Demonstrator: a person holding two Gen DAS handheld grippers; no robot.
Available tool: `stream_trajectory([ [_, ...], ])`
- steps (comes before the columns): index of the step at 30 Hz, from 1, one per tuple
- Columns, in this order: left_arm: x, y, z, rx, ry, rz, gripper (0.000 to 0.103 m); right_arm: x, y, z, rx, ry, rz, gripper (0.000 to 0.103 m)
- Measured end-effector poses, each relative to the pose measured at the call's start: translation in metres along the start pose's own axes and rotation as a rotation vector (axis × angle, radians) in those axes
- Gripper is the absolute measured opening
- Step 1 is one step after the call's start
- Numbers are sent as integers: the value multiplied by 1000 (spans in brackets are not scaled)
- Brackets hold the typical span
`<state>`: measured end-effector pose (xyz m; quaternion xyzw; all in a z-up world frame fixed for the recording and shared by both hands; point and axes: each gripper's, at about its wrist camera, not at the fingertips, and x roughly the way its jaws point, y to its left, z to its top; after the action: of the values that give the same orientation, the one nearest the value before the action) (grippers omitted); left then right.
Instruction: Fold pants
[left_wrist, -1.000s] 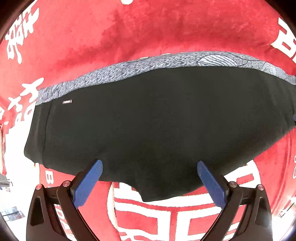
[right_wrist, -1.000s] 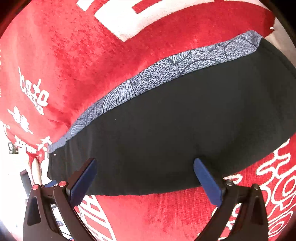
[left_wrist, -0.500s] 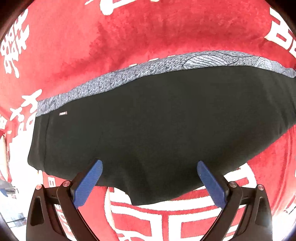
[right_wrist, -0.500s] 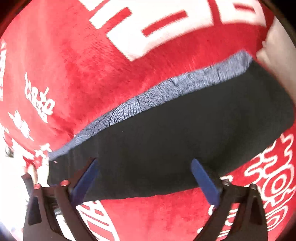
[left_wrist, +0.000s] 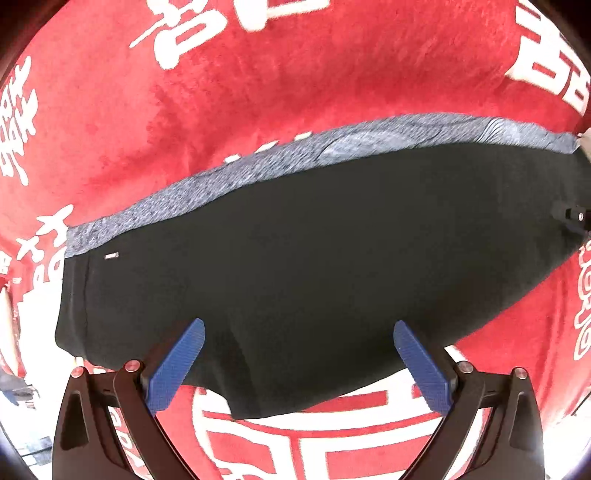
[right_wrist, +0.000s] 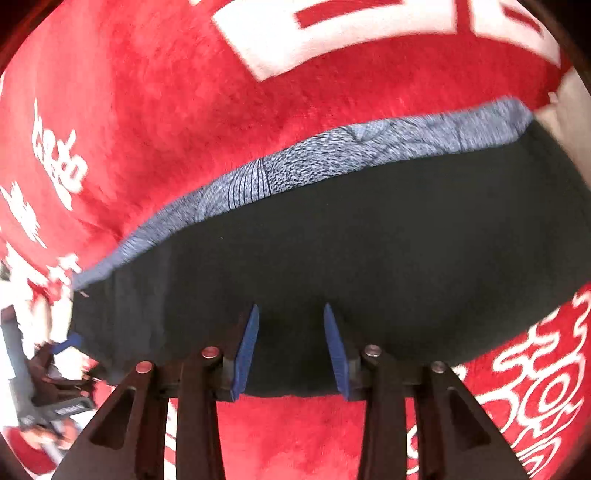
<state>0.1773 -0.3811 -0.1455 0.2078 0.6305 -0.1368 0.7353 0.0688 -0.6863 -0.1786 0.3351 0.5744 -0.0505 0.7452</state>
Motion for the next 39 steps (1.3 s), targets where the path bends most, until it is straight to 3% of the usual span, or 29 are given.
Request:
stream_trajectory([
  [4,-10,-15,12,7,-25,-46,103,-18,-21,-14,116,-18,129,59],
  [8,-17,-45,29,17,-54,-100,103,-36,-41,-33,193,-70,209,60],
  [17,-7,-125,68,-26,-83,-208,103,-59,-121,-55,508,-303,345,59],
  [20,1,-155,75,-5,-98,-191,103,-55,-140,-62,578,-345,370,59],
  [23,15,-170,74,8,-65,-170,103,-52,-160,-73,647,-382,412,59],
  [34,22,-174,62,34,-118,-165,103,-40,-165,-34,606,-529,559,59],
  [36,22,-174,59,37,-112,-166,103,-36,-167,-26,627,-499,571,51],
  [37,21,-174,59,38,-106,-164,99,-33,-169,-21,642,-469,573,21],
  [38,15,-176,61,35,-107,-163,92,-30,-169,-19,653,-440,560,8],
  [39,10,-174,65,34,-110,-164,78,-29,-171,-18,668,-422,531,8],
])
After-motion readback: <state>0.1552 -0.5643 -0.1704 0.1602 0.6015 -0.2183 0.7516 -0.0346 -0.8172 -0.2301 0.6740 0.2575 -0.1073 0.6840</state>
